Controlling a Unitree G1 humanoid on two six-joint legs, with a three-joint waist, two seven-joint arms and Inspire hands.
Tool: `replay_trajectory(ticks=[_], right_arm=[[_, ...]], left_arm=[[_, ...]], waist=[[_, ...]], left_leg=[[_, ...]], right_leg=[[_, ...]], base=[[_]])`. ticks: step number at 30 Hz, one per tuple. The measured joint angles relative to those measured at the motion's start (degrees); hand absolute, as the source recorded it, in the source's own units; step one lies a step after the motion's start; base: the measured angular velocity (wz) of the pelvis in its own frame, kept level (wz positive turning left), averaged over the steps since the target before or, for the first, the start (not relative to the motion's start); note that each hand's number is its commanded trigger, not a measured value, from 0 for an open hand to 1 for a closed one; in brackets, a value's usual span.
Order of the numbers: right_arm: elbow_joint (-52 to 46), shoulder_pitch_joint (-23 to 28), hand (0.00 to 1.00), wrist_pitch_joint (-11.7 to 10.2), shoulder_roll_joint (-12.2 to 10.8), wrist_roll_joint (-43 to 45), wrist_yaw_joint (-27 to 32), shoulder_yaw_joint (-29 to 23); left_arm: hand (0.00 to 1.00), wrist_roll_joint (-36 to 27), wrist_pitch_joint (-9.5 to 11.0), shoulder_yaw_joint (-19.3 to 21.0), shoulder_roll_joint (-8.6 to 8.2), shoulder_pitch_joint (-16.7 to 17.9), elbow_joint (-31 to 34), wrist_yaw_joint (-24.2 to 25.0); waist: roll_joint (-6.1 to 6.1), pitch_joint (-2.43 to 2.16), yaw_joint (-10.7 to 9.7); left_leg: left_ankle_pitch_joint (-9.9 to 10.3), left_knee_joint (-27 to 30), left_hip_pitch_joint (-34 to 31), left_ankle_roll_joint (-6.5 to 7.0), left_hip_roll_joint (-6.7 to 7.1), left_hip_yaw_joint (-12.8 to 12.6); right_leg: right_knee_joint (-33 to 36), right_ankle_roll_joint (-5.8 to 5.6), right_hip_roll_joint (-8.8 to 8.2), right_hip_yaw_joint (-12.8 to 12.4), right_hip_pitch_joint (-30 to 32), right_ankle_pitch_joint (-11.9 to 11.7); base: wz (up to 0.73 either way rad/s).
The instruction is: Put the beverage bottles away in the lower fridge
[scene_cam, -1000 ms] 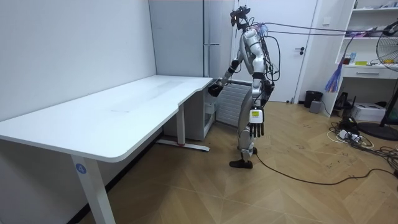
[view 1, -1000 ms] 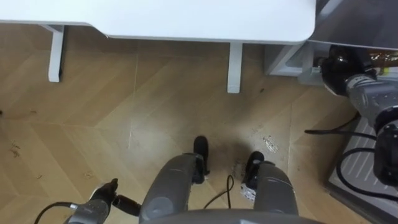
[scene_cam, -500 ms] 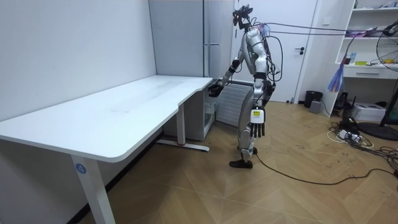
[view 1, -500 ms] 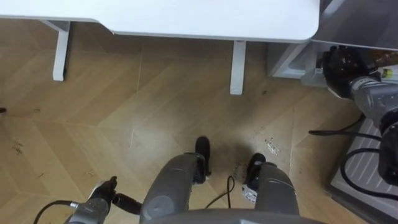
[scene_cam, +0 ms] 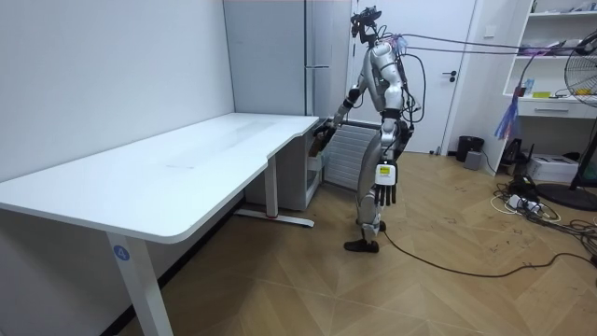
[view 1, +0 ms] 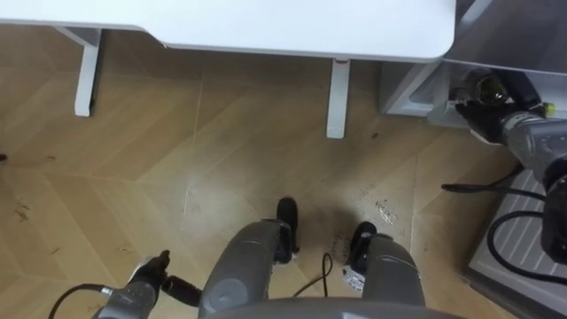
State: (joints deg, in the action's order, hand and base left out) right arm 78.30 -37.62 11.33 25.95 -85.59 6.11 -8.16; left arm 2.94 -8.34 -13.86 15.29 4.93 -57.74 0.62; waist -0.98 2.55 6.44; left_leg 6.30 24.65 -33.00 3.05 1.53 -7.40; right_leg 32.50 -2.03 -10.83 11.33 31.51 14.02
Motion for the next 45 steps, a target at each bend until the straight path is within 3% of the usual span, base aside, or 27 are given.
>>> replay_trajectory(ticks=[17,25,37,40,41,42,45], right_arm=[[1.49,0.00,0.00,-0.05,1.06,0.08,-1.57,-0.09],[1.78,0.04,0.00,0.03,1.06,0.10,-1.79,0.00],[2.37,0.82,0.00,1.34,1.10,0.19,-0.37,-0.54],[2.35,2.30,0.00,1.29,1.13,0.67,-0.36,-3.49],[2.35,2.66,0.00,1.25,1.28,0.86,-0.35,-5.66],[2.36,3.31,0.00,1.23,1.94,0.90,-0.42,-7.28],[2.20,3.44,0.00,0.16,4.44,0.81,-1.08,-9.54]], left_arm=[[0.00,0.55,-0.02,0.28,0.10,0.04,-0.19,1.79],[0.00,0.50,0.12,0.31,0.13,-0.49,-1.25,1.21],[0.00,1.93,-0.35,5.17,0.58,-0.31,-1.24,1.14],[0.00,2.27,-0.37,7.29,0.59,0.61,-1.36,1.08],[0.00,2.29,-0.48,8.29,0.59,1.50,-1.37,1.01],[0.00,2.31,-0.82,9.02,0.59,2.41,-1.38,1.01],[0.00,2.29,-1.01,10.50,0.67,3.49,-1.40,0.78]], waist=[[-0.07,-0.05,-0.19],[-0.05,-0.04,-1.68],[-0.05,-0.26,-2.69],[0.02,-0.79,-3.86],[0.19,-1.16,-5.00],[0.36,-1.74,-5.98],[0.94,-2.39,-7.76]], left_leg=[[-0.41,-1.09,1.09,0.47,0.21,-0.20],[-0.41,-1.23,1.74,0.49,0.03,-0.39],[-0.42,-2.81,5.46,0.56,-0.74,-0.49],[-0.42,-3.85,7.50,0.54,-0.49,-0.51],[-0.42,-4.40,8.83,0.54,-0.32,-0.49],[-0.42,-5.24,10.37,0.53,-0.25,-0.51],[-0.39,-6.56,13.50,0.39,-0.40,-0.57]], right_leg=[[-0.81,-0.36,-0.29,0.32,-1.12,-0.21],[-1.68,-0.52,-0.24,1.01,-2.52,-0.31],[-5.27,-0.77,0.83,1.50,-7.19,-1.37],[-6.75,-0.86,1.05,1.85,-9.51,-1.64],[-7.29,-0.98,1.03,1.83,-10.91,-1.59],[-8.25,-1.12,1.11,1.89,-12.47,-1.68],[-10.51,-1.28,1.67,1.95,-15.94,-2.13]], base=[[0.01],[0.02],[-0.01],[0.01],[0.00],[0.00],[-0.03]])
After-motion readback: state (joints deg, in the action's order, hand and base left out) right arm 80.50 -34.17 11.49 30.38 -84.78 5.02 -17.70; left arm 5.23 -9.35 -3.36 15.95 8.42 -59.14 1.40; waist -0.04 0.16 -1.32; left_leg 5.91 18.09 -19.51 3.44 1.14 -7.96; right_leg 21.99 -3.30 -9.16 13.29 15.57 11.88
